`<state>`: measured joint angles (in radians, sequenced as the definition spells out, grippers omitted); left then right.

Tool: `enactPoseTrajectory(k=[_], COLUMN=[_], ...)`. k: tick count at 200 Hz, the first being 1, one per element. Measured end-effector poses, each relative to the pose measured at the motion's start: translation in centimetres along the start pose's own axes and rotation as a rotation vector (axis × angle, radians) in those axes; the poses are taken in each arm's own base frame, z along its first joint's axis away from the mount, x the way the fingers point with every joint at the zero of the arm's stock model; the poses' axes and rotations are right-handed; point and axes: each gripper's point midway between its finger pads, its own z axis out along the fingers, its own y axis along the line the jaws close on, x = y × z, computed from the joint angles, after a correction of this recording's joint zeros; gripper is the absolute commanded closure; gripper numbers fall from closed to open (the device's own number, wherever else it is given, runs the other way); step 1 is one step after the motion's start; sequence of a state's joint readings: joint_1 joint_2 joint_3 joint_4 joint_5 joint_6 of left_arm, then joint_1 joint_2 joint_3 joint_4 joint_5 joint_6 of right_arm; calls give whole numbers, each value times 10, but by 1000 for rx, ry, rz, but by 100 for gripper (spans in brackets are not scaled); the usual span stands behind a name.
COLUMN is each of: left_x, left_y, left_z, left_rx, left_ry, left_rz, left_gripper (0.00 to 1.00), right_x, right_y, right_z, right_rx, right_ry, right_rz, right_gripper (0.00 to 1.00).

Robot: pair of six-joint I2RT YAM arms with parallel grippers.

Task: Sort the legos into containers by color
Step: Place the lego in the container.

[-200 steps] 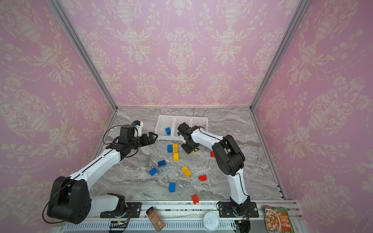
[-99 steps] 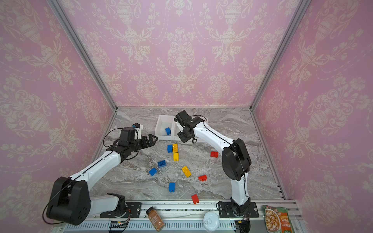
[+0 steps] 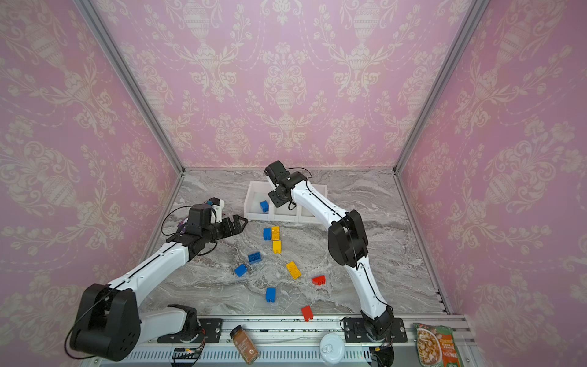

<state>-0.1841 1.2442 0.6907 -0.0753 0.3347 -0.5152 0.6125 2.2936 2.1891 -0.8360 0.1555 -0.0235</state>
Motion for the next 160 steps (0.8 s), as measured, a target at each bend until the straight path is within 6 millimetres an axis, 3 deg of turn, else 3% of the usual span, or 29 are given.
enactPoseTrajectory(k=[43, 105, 160], left_x=[0, 2, 0], left_y=[-1, -1, -4], left_z=[-2, -6, -11], left_rx=[2, -1, 8], left_ry=[-3, 1, -13], left_rz=[1, 1, 6], left_gripper=[1, 1, 1], right_x=[16, 19, 23], right_y=[-5, -6, -5], right_z=[32, 36, 41], right_rx=[8, 9, 8], right_ry=[74, 87, 97], right_rz=[6, 35, 69], right_gripper=[57, 54, 36])
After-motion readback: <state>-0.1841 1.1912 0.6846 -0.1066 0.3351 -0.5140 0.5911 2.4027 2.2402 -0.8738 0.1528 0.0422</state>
